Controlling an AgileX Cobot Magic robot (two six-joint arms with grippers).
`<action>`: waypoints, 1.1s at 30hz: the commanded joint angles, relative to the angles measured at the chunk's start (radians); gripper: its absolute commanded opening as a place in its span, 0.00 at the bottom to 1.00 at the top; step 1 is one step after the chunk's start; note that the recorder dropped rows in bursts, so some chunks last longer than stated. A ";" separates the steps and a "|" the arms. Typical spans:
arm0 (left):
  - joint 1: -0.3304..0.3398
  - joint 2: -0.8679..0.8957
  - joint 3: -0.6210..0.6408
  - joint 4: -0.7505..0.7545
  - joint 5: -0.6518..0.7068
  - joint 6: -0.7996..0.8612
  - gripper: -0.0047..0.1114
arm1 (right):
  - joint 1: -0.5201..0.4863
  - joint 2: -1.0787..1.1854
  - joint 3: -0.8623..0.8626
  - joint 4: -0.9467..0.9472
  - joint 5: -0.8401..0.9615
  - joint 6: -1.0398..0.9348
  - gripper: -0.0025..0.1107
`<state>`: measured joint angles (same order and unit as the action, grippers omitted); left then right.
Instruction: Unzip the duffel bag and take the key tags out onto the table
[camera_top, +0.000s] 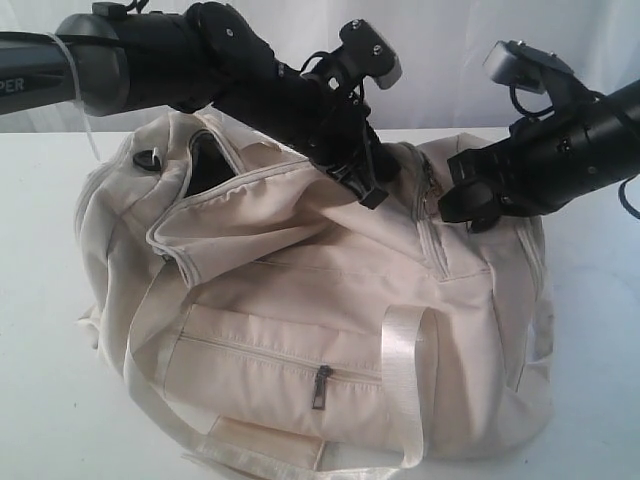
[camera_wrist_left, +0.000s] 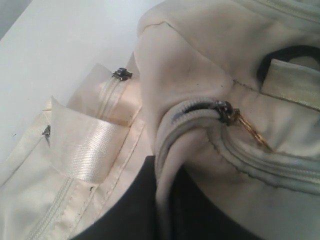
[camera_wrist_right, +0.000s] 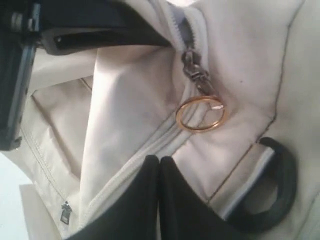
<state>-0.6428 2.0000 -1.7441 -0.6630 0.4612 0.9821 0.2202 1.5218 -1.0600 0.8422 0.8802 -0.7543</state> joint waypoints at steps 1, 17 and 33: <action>0.006 -0.009 -0.004 -0.008 0.063 -0.010 0.04 | 0.000 -0.008 0.003 -0.010 -0.035 -0.001 0.02; 0.006 -0.022 -0.004 -0.008 0.063 -0.010 0.04 | 0.041 0.080 0.003 0.072 -0.150 -0.101 0.56; 0.006 -0.022 -0.004 -0.008 0.069 -0.008 0.04 | 0.063 0.136 0.003 0.054 -0.215 -0.094 0.02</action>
<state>-0.6405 1.9979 -1.7441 -0.6608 0.4859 0.9796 0.2835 1.6500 -1.0600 0.9043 0.6506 -0.8443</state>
